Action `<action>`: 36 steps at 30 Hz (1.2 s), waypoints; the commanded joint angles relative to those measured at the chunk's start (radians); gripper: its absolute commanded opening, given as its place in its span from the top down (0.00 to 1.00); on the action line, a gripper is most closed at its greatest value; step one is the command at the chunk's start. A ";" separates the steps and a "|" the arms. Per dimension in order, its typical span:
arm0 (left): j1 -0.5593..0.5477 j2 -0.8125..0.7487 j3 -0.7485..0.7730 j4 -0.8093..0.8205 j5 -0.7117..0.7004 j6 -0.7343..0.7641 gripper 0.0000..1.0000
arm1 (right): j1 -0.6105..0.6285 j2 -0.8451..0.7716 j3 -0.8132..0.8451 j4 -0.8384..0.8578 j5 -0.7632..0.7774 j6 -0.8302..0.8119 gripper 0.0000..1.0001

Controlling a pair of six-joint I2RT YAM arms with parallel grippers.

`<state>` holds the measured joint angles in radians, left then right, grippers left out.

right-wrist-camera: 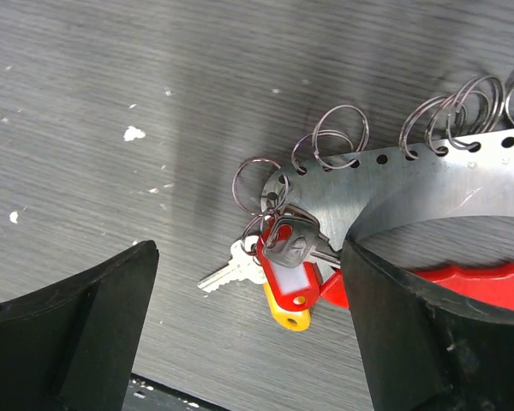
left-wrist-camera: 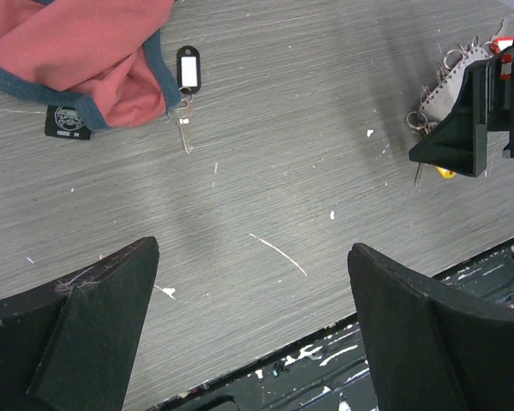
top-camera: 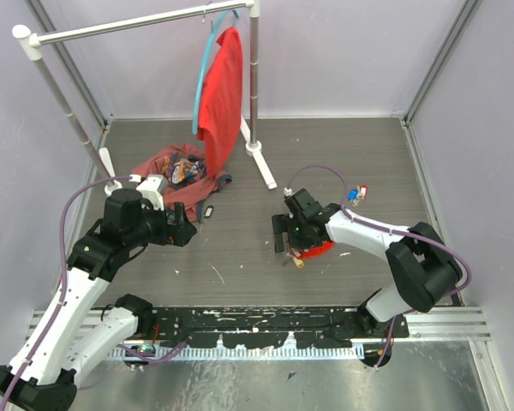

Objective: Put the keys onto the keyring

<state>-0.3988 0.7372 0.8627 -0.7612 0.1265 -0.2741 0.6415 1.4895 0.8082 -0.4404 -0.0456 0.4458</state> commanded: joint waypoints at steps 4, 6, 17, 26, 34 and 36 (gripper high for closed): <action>0.004 0.005 -0.008 0.026 0.022 0.003 0.02 | 0.059 -0.006 0.051 0.014 -0.095 0.025 0.08; 0.004 0.005 -0.009 0.026 0.022 0.003 0.02 | 0.069 -0.014 0.057 0.001 -0.114 0.031 0.08; 0.004 0.012 -0.009 0.026 0.027 0.003 0.02 | 0.082 -0.079 0.013 0.172 -0.411 0.086 0.08; 0.001 0.025 -0.027 0.101 0.093 -0.101 0.05 | 0.083 -0.288 0.049 -0.041 0.165 0.101 0.27; -0.355 0.226 -0.069 0.360 -0.106 -0.265 0.14 | 0.082 -0.489 0.026 -0.210 0.441 0.226 0.43; -0.417 0.326 -0.056 0.439 -0.111 -0.303 0.20 | 0.083 -0.560 0.016 -0.233 0.461 0.252 0.44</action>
<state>-0.6968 0.9295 0.7982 -0.5156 0.0921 -0.4824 0.7219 1.0435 0.8257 -0.6022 0.2680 0.6132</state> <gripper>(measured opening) 0.839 0.568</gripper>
